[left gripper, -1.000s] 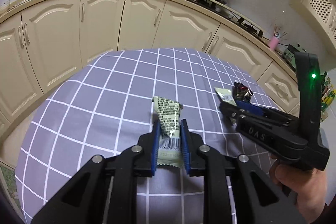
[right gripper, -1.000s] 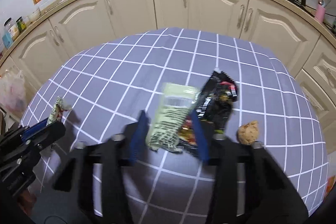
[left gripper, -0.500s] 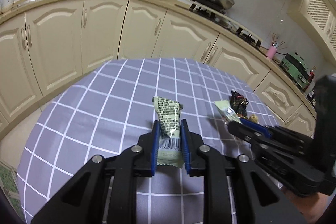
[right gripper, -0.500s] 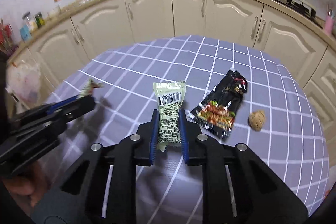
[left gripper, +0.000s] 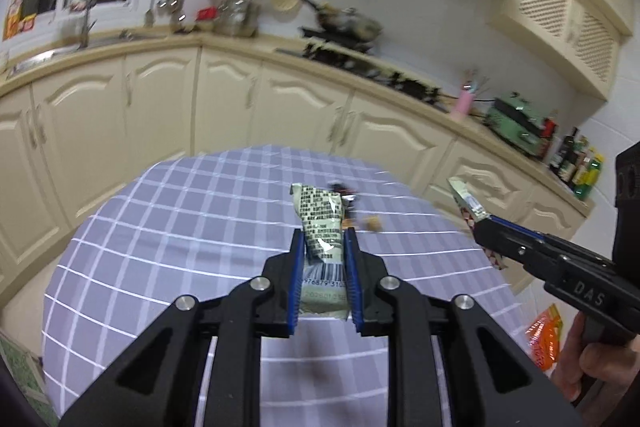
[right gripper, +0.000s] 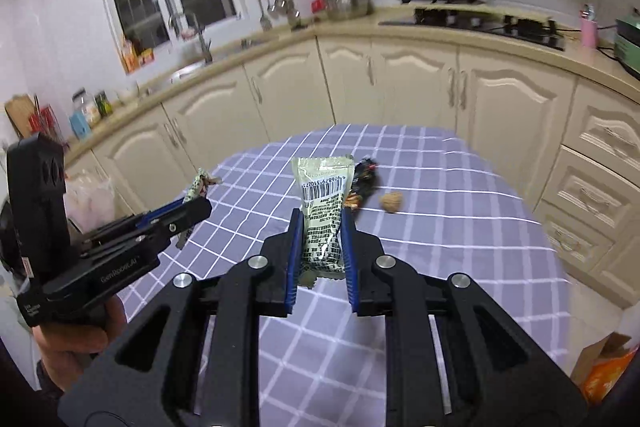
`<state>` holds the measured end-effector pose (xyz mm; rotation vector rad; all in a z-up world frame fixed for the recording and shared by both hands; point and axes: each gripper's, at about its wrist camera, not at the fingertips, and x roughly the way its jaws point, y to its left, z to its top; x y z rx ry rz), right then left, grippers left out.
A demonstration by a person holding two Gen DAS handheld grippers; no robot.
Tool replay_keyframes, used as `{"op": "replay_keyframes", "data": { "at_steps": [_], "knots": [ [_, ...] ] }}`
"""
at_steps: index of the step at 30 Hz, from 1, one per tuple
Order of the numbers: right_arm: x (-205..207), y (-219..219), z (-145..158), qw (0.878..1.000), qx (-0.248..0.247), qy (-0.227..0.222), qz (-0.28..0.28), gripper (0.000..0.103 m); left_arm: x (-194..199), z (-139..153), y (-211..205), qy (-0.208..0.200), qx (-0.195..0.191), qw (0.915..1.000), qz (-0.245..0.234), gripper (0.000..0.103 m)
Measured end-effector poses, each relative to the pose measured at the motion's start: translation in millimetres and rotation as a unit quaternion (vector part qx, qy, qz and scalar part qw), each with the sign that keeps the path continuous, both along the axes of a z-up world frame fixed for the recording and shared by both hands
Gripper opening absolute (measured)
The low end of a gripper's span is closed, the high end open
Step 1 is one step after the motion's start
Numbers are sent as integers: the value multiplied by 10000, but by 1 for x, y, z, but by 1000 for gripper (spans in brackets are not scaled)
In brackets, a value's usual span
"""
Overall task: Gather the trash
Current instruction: 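Carry the wrappers toward the blue bin with both tools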
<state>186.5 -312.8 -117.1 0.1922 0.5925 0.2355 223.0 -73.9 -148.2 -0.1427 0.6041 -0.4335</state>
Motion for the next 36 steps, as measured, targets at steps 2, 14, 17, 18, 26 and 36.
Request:
{"op": "replay_keyframes", "data": {
  "at_steps": [2, 14, 17, 18, 26, 36],
  "knots": [
    [-19, -20, 7, 9998, 90, -88, -167, 19, -17, 10, -21, -102, -44, 9998, -153, 19],
    [-142, -159, 16, 9866, 285, -345, -1567, 19, -95, 28, -161, -275, -77, 9907, -1327, 19],
    [-166, -191, 2, 9804, 342, -226, -1928, 19, -113, 19, -197, -211, 34, 9852, -1698, 19],
    [-174, -202, -4, 9776, 379, -169, -2061, 19, -119, 15, -210, -192, 87, 9831, -1816, 19],
    [-226, -278, -70, 9502, 685, 546, -2991, 19, -153, -40, -293, 261, 503, 9622, -2664, 19],
    [-248, -326, -139, 9233, 1127, 1186, -3476, 19, -167, -120, -380, 1055, 1002, 9328, -3298, 19]
  ]
}}
